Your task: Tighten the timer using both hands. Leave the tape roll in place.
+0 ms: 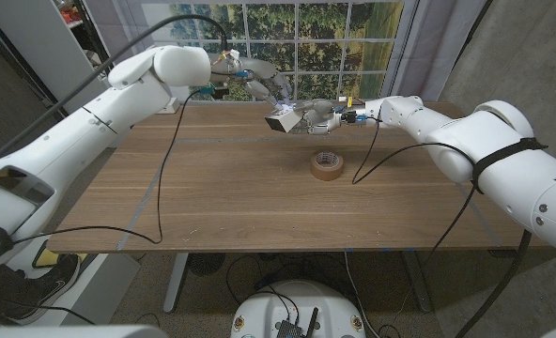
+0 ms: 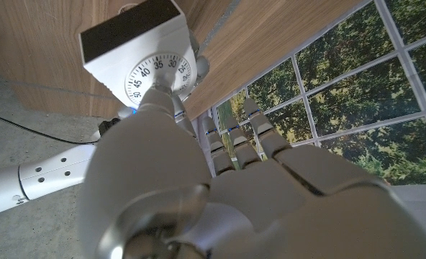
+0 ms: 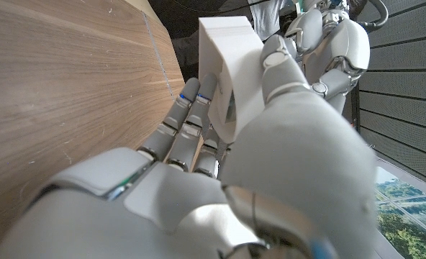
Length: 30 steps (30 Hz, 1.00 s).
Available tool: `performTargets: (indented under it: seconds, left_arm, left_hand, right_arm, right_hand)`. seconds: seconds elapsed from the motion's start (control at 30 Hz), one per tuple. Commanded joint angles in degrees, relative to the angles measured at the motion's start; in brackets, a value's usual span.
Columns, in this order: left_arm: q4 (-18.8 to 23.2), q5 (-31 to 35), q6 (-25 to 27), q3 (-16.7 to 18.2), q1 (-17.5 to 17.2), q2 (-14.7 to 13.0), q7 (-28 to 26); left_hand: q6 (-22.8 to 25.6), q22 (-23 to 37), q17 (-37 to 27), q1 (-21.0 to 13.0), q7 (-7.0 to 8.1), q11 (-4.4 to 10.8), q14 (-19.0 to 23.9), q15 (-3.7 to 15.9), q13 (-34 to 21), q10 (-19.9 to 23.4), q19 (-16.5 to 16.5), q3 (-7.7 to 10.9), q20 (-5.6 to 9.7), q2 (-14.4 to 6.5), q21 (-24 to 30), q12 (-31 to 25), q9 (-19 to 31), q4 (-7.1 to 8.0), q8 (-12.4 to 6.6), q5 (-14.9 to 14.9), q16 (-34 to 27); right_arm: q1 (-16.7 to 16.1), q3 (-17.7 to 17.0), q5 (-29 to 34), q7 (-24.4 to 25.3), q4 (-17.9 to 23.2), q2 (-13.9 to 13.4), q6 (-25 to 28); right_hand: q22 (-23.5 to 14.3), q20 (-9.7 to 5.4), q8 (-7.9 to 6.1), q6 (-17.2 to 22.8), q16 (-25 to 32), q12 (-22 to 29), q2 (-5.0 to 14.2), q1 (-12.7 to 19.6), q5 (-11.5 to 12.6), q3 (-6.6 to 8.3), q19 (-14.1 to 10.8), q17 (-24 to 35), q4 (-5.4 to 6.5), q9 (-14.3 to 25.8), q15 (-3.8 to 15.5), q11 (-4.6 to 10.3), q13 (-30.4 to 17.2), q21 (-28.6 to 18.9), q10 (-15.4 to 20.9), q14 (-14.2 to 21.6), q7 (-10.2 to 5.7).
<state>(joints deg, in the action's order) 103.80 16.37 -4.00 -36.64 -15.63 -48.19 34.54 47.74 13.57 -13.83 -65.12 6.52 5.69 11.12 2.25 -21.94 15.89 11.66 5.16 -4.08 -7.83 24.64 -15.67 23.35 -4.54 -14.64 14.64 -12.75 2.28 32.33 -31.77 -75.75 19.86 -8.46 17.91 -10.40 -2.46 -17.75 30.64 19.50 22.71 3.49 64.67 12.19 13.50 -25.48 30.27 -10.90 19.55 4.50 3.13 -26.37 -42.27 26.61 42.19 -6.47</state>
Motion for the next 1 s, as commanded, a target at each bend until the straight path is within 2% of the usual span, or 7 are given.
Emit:
performTargets:
  seconds: [0.03, 0.13, 0.27, 0.43, 0.53, 0.7, 1.0]
  left_arm:
    - [-0.6, -0.6, -1.0, -1.3, 2.2, 0.5, 6.5]
    - [-0.7, -0.6, -1.1, -1.6, 2.6, 0.7, 7.3]
    - [-0.7, -0.6, -1.1, -1.8, 2.8, 0.9, 7.6]
    - [-1.0, -0.5, -1.4, -1.9, 2.7, 1.1, 7.4]
    - [-1.4, -0.9, -1.8, -1.8, 2.6, 1.3, 7.0]
    - [-1.8, -1.2, -2.1, -1.8, 2.1, 1.5, 6.3]
    - [-1.6, -1.2, -1.6, -1.8, 1.9, 1.7, 6.0]
  left_hand:
    - [0.1, 0.0, -0.1, -1.1, 0.96, -0.16, -0.3, 2.49, -0.1, -0.3, -0.2, 0.42, -0.05, -0.1, 0.3, 0.2, 0.5, -0.57, -0.45, 0.5, 0.2]
    - [-0.2, 0.0, -0.1, -1.9, 1.87, -0.35, -0.6, 2.41, -0.2, -0.6, -0.3, 0.71, -0.16, -0.4, 0.4, 0.2, 0.5, -0.95, -0.27, 0.7, 0.3]
    - [-0.7, 0.0, -0.1, -2.6, 2.93, 0.14, -0.7, 2.53, -0.2, -0.6, -0.2, 0.89, -0.09, -0.4, 0.6, 0.3, 0.4, -1.34, 0.09, 0.8, 0.3]
    - [-1.2, 0.0, -0.2, -2.8, 3.12, 0.07, -0.8, 2.40, -0.2, -0.7, -0.4, 0.93, -0.26, -0.5, 0.6, 0.3, 0.2, -1.39, 0.46, 0.9, 0.3]
    - [-0.5, 0.0, -0.2, -2.9, 3.28, 0.52, -0.7, 2.46, -0.2, -0.3, -0.4, 0.91, -0.27, -0.5, 0.7, 0.1, 0.1, -1.37, 0.33, 0.9, 0.2]
    - [1.0, -0.1, -0.3, -2.7, 2.92, 1.14, -0.2, 2.71, -0.2, 0.3, -0.3, 0.77, -0.22, -0.7, 0.9, -0.1, -0.1, -1.14, -0.12, 0.9, -0.1]
    - [3.3, -0.1, -0.4, -1.7, 1.93, 1.17, 0.8, 2.97, -0.2, 1.7, -0.1, 0.16, -0.16, -0.7, 1.3, -0.6, -0.2, -0.28, -0.79, 0.9, -0.5]
  right_arm:
    - [-0.4, -1.5, -0.2, 0.8, 0.0, -0.4, 0.2]
    - [-0.5, -1.7, -0.3, 1.0, -0.1, -0.5, 0.3]
    - [-0.5, -1.8, -0.3, 0.9, -0.1, -0.5, 0.3]
    - [-0.6, -1.9, -0.3, 0.5, -0.1, -0.5, 0.5]
    - [-0.7, -1.9, -0.3, 0.1, 0.0, -0.7, 0.2]
    - [-0.8, -2.0, -0.4, -0.4, 0.0, -0.8, 0.5]
    - [-0.9, -1.9, -0.3, -1.2, 0.0, -0.9, 0.4]
  right_hand:
    - [-0.1, -7.18, -0.13, 5.8, -0.2, 0.0, 5.56, -1.4, 0.3, 3.19, -0.3, 0.1, 3.40, 2.2, 8.87, 2.91, -10.5, -0.2, 7.9, 0.5, -3.15]
    - [-0.1, -7.21, -0.14, 5.9, -0.2, 0.0, 5.60, -1.5, 0.3, 3.23, -0.3, 0.1, 3.42, 2.3, 8.83, 2.98, -10.6, -0.3, 8.0, 0.5, -3.13]
    - [-0.1, -7.16, -0.16, 6.0, -0.3, 0.0, 5.64, -1.6, 0.3, 3.32, -0.3, 0.1, 3.39, 2.3, 8.85, 2.92, -10.7, -0.3, 8.3, 0.5, -3.03]
    - [-0.1, -7.17, -0.13, 6.1, -0.4, -0.1, 5.70, -1.7, 0.4, 3.38, -0.2, 0.1, 3.46, 2.4, 8.81, 2.81, -10.8, -0.3, 8.4, 0.6, -3.14]
    - [-0.1, -7.09, -0.14, 6.2, -0.3, -0.2, 5.68, -1.8, 0.4, 3.41, -0.3, 0.1, 3.44, 2.4, 8.84, 2.84, -10.8, -0.4, 8.3, 0.6, -3.04]
    - [-0.1, -7.14, -0.05, 6.2, -0.4, -0.3, 5.77, -2.0, 0.4, 3.51, -0.2, 0.1, 3.49, 2.4, 8.80, 2.80, -10.8, -0.4, 8.4, 0.6, -3.00]
    - [0.0, -7.01, 0.01, 6.3, -0.5, -0.5, 5.69, -2.2, 0.4, 3.61, -0.2, 0.1, 3.42, 2.5, 8.77, 2.61, -10.9, -0.5, 8.5, 0.6, -2.88]
